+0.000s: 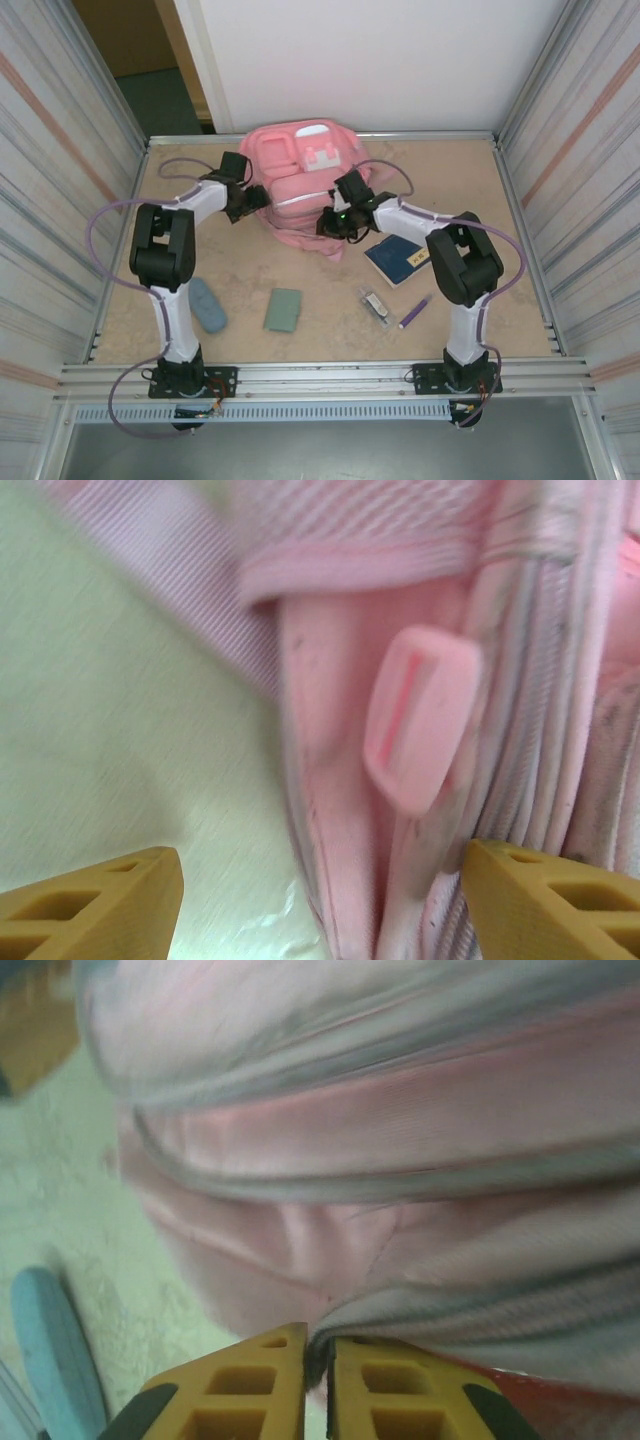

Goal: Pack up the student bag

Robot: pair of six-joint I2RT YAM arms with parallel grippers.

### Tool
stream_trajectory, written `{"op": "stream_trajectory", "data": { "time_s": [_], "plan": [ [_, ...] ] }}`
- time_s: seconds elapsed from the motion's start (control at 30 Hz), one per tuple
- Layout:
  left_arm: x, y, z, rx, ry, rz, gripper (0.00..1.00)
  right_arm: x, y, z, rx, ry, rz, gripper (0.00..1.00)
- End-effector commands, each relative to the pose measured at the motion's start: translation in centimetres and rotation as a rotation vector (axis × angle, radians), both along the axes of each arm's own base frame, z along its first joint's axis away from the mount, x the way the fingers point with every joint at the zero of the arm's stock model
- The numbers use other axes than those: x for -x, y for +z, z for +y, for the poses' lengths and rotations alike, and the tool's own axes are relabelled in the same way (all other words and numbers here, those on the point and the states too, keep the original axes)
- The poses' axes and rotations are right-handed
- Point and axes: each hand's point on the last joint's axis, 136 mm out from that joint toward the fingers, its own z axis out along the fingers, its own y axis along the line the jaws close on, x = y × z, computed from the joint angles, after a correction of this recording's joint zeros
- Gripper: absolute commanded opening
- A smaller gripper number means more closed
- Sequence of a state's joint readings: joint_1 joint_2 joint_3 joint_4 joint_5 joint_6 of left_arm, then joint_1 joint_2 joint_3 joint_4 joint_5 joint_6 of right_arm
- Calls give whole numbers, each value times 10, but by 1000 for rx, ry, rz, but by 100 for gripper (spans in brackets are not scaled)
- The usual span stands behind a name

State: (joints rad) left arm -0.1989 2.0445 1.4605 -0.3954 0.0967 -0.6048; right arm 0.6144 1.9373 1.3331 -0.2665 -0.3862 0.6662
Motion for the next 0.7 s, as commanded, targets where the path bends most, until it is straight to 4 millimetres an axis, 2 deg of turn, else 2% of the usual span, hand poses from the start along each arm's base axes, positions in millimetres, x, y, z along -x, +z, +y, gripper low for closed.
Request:
{"op": "stream_trajectory", "data": {
  "time_s": [0.0,0.13,0.2,0.27,0.33,0.43,0.5,0.57,0.67],
  "plan": [
    [-9,21,-39,106,-132,-34,74,17,26,49,-125,111,-50,18],
    [-13,47,-44,132,-233,-108,75,25,41,76,-207,197,-74,37],
    [-8,59,-36,151,-247,-111,75,25,52,70,-206,212,-115,41],
    [-1,70,-24,174,-231,-114,75,20,62,52,-185,199,-157,42],
    [9,81,-18,196,-230,-125,75,12,68,22,-140,160,-201,44],
    [28,99,-26,228,-251,-115,75,-4,73,-44,-50,46,-246,47],
    [47,107,-47,259,-276,-88,74,-15,69,-96,39,-53,-254,48],
    [69,116,-80,261,-362,-97,74,-23,65,-141,103,-142,-244,50],
    [100,123,-125,194,-497,-116,74,-31,59,-197,177,-277,-205,51]
  ]
}}
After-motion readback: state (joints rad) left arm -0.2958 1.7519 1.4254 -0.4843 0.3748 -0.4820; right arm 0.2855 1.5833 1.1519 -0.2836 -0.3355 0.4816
